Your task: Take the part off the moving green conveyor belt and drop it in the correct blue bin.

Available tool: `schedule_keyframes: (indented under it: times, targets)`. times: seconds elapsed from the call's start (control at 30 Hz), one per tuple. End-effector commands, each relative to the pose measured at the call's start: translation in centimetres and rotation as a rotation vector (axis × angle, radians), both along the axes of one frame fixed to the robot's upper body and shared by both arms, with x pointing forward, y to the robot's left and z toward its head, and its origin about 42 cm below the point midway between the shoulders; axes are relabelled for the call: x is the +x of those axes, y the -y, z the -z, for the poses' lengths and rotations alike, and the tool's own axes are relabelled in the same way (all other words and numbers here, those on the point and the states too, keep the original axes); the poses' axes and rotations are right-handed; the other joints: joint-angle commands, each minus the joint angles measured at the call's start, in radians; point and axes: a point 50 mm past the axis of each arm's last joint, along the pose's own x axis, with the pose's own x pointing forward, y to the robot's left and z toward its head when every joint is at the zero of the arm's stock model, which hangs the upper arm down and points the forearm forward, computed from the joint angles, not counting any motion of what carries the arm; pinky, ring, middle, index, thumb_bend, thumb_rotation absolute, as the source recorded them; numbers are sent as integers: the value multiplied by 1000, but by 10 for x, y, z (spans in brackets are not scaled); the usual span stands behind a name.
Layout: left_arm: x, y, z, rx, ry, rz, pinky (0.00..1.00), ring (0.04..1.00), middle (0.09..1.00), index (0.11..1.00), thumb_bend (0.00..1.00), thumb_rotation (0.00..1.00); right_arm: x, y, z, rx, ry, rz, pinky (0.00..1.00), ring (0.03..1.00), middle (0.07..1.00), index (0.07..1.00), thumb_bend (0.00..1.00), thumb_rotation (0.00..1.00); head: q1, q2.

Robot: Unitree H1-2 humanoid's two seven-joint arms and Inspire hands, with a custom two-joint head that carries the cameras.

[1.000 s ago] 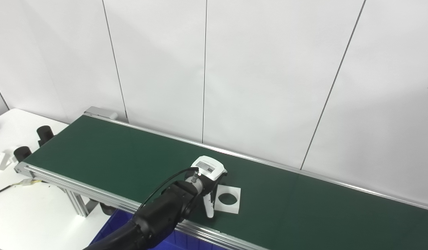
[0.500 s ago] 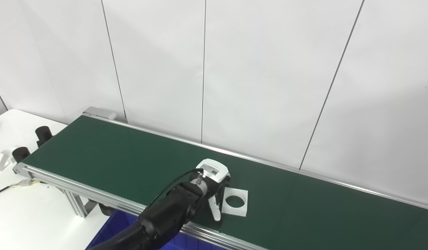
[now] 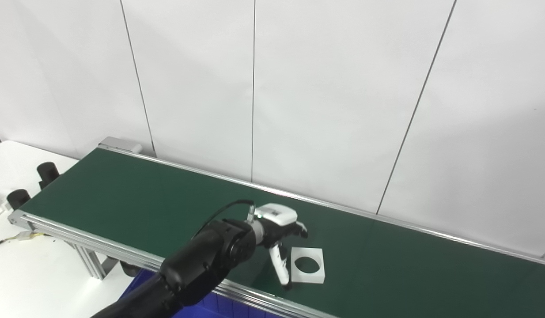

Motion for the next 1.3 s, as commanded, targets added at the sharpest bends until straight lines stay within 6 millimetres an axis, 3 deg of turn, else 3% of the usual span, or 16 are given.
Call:
schedule_keyframes:
  times: [0.0,0.23,0.47,0.67,0.87,0.97,1.27]
  targets:
    - [7,2,-27,-13,94,23,882,888,886,869,1000,333,2,-5,-13,31,70,-3,673,776,828,903,555,268,-1,0]
    - [6,14,-18,-23,127,43,883,893,899,873,1000,372,2,-6,-14,38,81,-5,671,779,827,904,567,265,-7,3]
    - [4,38,9,-25,134,35,824,852,870,883,1000,361,1,-8,-17,35,83,-6,674,781,827,903,572,251,-26,7]
    - [-3,60,29,-28,127,55,761,792,814,830,1000,343,0,-11,-19,49,77,-6,692,793,842,903,565,212,-41,10]
    - [-10,91,40,-53,96,86,821,849,874,887,1000,381,0,-13,-20,53,81,-7,693,787,836,899,567,176,-63,17]
    - [-10,101,43,-67,90,93,824,843,868,873,1000,379,-1,-14,-20,54,81,-4,695,787,837,899,569,165,-72,19]
    - [-10,113,55,-35,139,100,814,818,833,844,993,328,-2,-17,-22,58,87,-3,682,782,832,901,571,161,-93,26]
